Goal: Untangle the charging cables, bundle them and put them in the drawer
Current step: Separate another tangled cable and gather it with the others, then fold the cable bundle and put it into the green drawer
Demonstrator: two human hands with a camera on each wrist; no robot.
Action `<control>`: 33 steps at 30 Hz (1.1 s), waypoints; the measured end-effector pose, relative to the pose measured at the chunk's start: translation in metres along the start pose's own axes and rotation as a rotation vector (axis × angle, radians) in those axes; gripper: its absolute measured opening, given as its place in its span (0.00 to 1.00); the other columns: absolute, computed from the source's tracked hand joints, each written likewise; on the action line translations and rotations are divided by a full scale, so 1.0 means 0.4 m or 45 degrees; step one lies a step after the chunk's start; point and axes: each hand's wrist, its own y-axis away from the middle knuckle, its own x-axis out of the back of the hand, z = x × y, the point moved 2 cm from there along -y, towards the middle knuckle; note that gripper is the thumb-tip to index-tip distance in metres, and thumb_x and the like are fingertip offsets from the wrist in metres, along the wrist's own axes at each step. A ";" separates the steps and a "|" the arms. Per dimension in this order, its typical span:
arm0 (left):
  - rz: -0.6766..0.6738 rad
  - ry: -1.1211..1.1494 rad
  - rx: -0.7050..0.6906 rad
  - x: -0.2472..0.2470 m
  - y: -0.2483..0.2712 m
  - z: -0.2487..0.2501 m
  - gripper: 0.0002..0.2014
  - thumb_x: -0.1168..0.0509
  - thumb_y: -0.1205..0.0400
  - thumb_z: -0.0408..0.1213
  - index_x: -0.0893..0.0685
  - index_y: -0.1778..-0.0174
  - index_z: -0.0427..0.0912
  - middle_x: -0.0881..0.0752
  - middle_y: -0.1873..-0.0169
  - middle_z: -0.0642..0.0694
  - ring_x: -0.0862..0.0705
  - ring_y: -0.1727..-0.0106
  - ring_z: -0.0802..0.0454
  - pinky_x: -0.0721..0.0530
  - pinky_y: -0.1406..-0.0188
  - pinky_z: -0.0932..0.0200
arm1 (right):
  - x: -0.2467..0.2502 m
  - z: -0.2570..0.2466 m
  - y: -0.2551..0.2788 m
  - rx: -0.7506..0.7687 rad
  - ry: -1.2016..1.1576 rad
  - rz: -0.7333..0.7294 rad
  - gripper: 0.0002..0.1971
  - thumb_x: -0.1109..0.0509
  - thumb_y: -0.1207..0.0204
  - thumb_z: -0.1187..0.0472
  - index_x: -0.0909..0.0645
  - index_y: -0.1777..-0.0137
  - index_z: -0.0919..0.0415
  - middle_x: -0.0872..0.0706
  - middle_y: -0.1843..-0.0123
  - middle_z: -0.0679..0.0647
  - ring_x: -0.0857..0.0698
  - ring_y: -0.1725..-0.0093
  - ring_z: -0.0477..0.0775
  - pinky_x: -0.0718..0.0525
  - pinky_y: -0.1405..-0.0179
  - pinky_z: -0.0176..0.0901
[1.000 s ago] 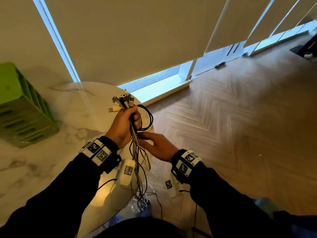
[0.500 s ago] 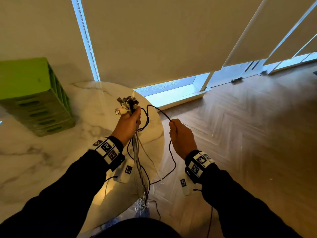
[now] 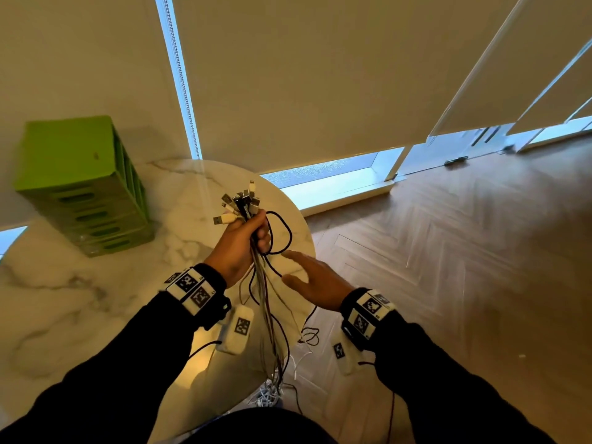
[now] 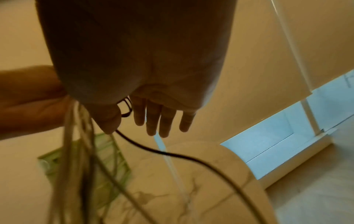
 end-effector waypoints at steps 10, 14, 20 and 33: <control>0.371 -0.199 -0.092 0.083 -0.040 0.006 0.17 0.41 0.09 0.43 0.26 0.64 0.44 0.29 0.72 0.48 0.30 0.72 0.54 0.32 0.68 0.58 | 0.024 -0.100 -0.034 0.115 -0.201 0.345 0.12 0.49 0.08 0.55 0.27 0.49 0.57 0.21 0.59 0.47 0.22 0.62 0.48 0.20 0.60 0.41; 0.271 0.040 -0.071 0.086 -0.043 0.010 0.16 0.44 0.08 0.39 0.30 0.63 0.45 0.32 0.74 0.50 0.34 0.75 0.56 0.35 0.73 0.61 | 0.087 0.004 -0.054 -0.253 0.011 0.468 0.10 0.48 0.09 0.57 0.30 0.50 0.58 0.19 0.61 0.50 0.19 0.63 0.51 0.23 0.63 0.47; 0.031 0.175 0.032 0.064 -0.030 0.019 0.15 0.43 0.09 0.40 0.27 0.62 0.41 0.31 0.75 0.49 0.31 0.75 0.55 0.34 0.72 0.60 | 0.040 0.106 -0.017 -0.642 0.477 -0.242 0.31 0.31 0.20 0.57 0.36 0.18 0.59 0.30 0.19 0.61 0.24 0.25 0.64 0.25 0.23 0.58; 0.226 -0.072 -0.067 0.073 -0.059 0.014 0.16 0.43 0.08 0.42 0.24 0.61 0.41 0.23 0.72 0.48 0.22 0.72 0.54 0.22 0.67 0.60 | 0.009 -0.146 -0.083 0.169 0.018 0.139 0.12 0.46 0.08 0.56 0.25 0.46 0.63 0.18 0.56 0.56 0.20 0.58 0.56 0.22 0.56 0.50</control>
